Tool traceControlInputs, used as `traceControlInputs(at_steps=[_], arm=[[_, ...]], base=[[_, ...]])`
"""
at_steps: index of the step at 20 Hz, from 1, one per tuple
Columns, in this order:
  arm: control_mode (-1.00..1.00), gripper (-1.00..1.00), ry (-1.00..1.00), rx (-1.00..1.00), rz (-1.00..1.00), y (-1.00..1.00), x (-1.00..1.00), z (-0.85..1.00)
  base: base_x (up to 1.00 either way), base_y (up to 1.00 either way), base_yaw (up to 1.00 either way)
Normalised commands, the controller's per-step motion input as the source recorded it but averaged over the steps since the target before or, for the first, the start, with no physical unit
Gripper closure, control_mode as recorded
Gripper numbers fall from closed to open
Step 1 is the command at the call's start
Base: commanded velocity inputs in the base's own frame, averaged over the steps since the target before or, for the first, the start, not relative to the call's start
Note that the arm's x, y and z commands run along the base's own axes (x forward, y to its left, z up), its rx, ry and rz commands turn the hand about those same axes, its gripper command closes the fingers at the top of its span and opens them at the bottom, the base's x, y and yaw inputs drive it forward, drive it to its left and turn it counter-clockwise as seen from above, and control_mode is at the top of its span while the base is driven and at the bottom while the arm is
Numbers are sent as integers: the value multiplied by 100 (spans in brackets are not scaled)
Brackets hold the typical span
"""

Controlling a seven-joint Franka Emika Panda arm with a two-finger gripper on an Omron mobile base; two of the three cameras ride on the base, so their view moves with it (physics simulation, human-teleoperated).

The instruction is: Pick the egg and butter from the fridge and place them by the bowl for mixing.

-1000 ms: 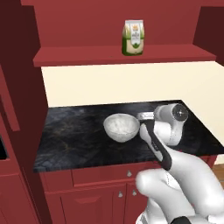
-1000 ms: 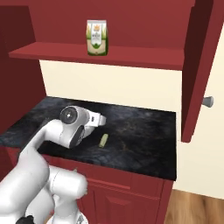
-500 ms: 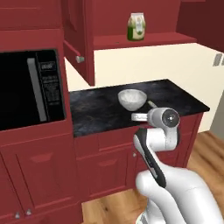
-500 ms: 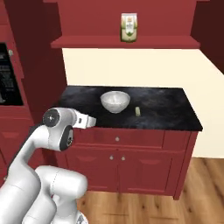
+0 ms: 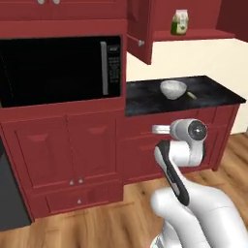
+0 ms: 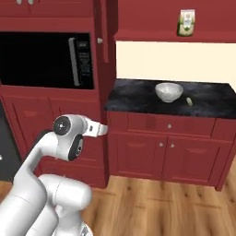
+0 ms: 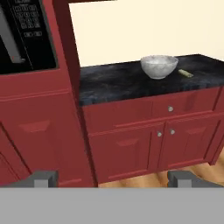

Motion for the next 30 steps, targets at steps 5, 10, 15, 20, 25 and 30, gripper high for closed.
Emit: traceControlInputs(at_steps=[5, 10, 15, 20, 25, 30], arm=[[100, -100, 0, 0, 0, 0, 0, 0], [100, -100, 0, 0, 0, 0, 0, 0], [100, -100, 0, 0, 0, 0, 0, 0], [100, -100, 0, 0, 0, 0, 0, 0], [100, -100, 0, 0, 0, 0, 0, 0], [100, -100, 0, 0, 0, 0, 0, 0]], base=[[-100, 87, 32], [-100, 100, -11], [-38, 97, -23], [-42, 60, 66], [-44, 63, 65], [-38, 59, 62]])
